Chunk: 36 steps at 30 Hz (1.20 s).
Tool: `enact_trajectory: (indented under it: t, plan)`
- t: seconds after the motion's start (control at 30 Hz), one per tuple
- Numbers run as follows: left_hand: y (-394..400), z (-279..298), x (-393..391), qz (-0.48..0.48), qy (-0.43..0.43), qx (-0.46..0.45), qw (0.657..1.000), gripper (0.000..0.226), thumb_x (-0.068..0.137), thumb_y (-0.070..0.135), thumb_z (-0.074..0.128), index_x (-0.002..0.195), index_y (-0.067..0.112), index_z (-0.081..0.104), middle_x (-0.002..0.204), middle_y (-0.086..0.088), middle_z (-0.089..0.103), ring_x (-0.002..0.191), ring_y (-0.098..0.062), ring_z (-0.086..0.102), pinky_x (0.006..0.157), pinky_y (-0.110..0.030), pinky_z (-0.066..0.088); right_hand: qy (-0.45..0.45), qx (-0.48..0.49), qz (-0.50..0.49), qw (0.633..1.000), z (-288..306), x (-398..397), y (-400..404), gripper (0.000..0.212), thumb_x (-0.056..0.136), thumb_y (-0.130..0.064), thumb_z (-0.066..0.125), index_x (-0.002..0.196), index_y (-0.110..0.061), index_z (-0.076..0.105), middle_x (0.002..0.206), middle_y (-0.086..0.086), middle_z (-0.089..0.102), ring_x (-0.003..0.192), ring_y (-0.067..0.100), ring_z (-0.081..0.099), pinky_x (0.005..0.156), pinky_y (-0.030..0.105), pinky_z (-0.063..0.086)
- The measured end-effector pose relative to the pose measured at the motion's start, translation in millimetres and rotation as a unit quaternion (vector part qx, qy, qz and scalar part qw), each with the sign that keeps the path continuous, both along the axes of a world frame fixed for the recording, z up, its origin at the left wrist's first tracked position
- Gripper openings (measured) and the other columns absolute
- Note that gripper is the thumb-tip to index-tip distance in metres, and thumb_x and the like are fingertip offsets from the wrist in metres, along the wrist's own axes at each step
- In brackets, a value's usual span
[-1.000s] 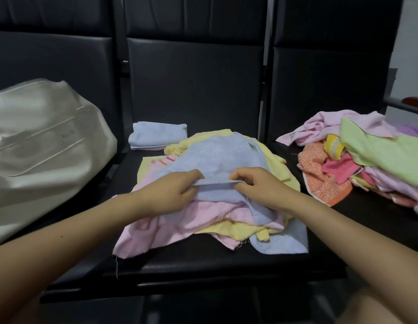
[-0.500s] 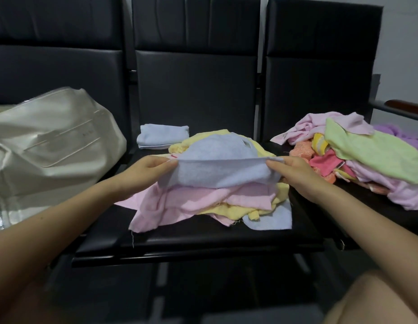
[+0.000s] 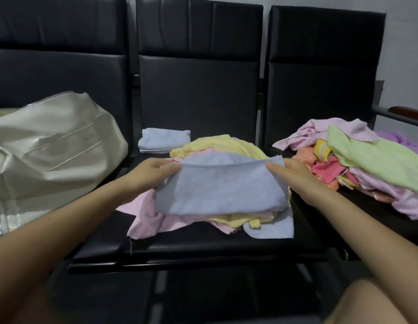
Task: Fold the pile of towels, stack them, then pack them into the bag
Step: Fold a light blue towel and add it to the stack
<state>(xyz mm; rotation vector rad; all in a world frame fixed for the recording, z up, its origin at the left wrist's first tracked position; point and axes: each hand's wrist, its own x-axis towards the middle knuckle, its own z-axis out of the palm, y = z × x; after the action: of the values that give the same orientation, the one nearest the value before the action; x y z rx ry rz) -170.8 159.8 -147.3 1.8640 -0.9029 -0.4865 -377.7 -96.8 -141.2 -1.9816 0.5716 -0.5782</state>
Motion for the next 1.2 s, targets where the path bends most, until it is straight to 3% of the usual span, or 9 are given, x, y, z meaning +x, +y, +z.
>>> enact_trajectory:
  t: [0.1,0.23,0.43,0.6,0.8,0.87,0.97,1.1,1.2]
  plan:
    - [-22.8,3.3,15.4,0.096,-0.015,-0.06,0.993,0.025,0.096,0.029,0.054,0.095,0.015,0.074,0.089,0.005,0.068,0.083,-0.012,0.06,0.076,-0.028,0.047,-0.026,-0.031,-0.065,0.997,2.3,27.9,-3.0,0.016,0.097,-0.024,0.054,0.085,-0.021,0.065,0.084,-0.009,0.064,0.079,0.007,0.057,0.074,0.029,0.045]
    - [-51.9,-3.3,34.7,0.179,-0.043,-0.044,0.982,0.033,0.095,0.025,0.05,0.069,0.009,0.062,0.073,-0.002,0.057,0.076,-0.017,0.05,0.066,-0.029,0.039,-0.007,-0.06,-0.123,0.991,-6.5,56.7,-8.4,0.018,0.095,-0.024,0.05,0.083,-0.019,0.063,0.079,-0.007,0.062,0.074,0.014,0.057,0.062,0.027,0.041]
    - [-76.2,-39.7,58.3,0.168,-0.202,0.094,0.96,0.029,0.097,0.021,0.044,0.077,0.004,0.056,0.086,-0.012,0.064,0.091,-0.033,0.058,0.071,-0.034,0.036,0.146,-0.227,-0.168,0.948,-30.7,85.6,-20.3,0.034,0.095,-0.029,0.045,0.112,-0.003,0.058,0.112,0.015,0.055,0.102,0.036,0.054,0.073,0.034,0.039]
    - [-81.7,-49.4,57.1,0.181,-0.247,0.107,0.946,0.02,0.095,0.023,0.05,0.11,0.013,0.059,0.113,-0.012,0.058,0.106,-0.031,0.055,0.081,-0.035,0.04,0.162,-0.259,-0.184,0.934,-34.5,88.6,-19.6,0.036,0.095,-0.031,0.048,0.118,-0.004,0.047,0.116,0.016,0.049,0.098,0.034,0.055,0.072,0.038,0.046]
    - [-83.9,-19.6,5.6,0.134,-0.338,-0.045,0.931,0.026,0.097,0.018,0.045,0.116,0.014,0.062,0.122,-0.006,0.055,0.114,-0.023,0.049,0.095,-0.034,0.038,0.115,-0.078,-0.18,0.974,-23.6,64.5,-22.6,0.047,0.09,-0.039,0.056,0.127,-0.013,0.044,0.119,0.008,0.049,0.1,0.025,0.055,0.076,0.033,0.042]
    - [-90.7,-16.1,-16.6,0.074,-0.357,-0.053,0.93,0.03,0.099,0.026,0.042,0.119,0.014,0.061,0.123,-0.004,0.055,0.116,-0.021,0.048,0.096,-0.032,0.036,0.127,-0.021,-0.175,0.976,-21.3,57.2,-22.6,0.036,0.086,-0.039,0.06,0.111,-0.015,0.051,0.107,0.005,0.054,0.086,0.019,0.056,0.069,0.031,0.043]
    - [-102.4,-23.4,-40.8,-0.001,-0.404,0.059,0.913,0.049,0.099,0.042,0.029,0.139,0.02,0.048,0.145,-0.007,0.042,0.133,-0.025,0.037,0.109,-0.037,0.029,0.127,0.084,-0.126,0.98,-19.4,45.3,-19.1,0.024,0.09,-0.037,0.063,0.08,-0.016,0.054,0.094,0.008,0.06,0.069,0.016,0.056,0.066,0.03,0.049]
    - [-111.1,-46.4,-57.6,0.006,-0.473,0.215,0.855,0.056,0.104,0.042,0.021,0.156,0.027,0.005,0.163,-0.006,-0.002,0.149,-0.024,0.001,0.121,-0.044,0.001,0.124,0.211,-0.069,0.967,-19.4,27.4,-16.3,0.032,0.087,-0.032,0.07,0.105,-0.009,0.058,0.108,0.012,0.064,0.092,0.022,0.061,0.087,0.037,0.052]
    - [-117.8,-44.8,-56.8,0.004,-0.444,0.18,0.877,0.052,0.103,0.037,0.025,0.154,0.027,0.019,0.162,-0.007,0.007,0.148,-0.025,0.008,0.12,-0.045,0.005,0.07,0.223,-0.065,0.97,-14.1,20.5,-12.7,0.034,0.086,-0.016,0.07,0.117,-0.004,0.063,0.116,0.016,0.067,0.107,0.031,0.064,0.099,0.045,0.049]
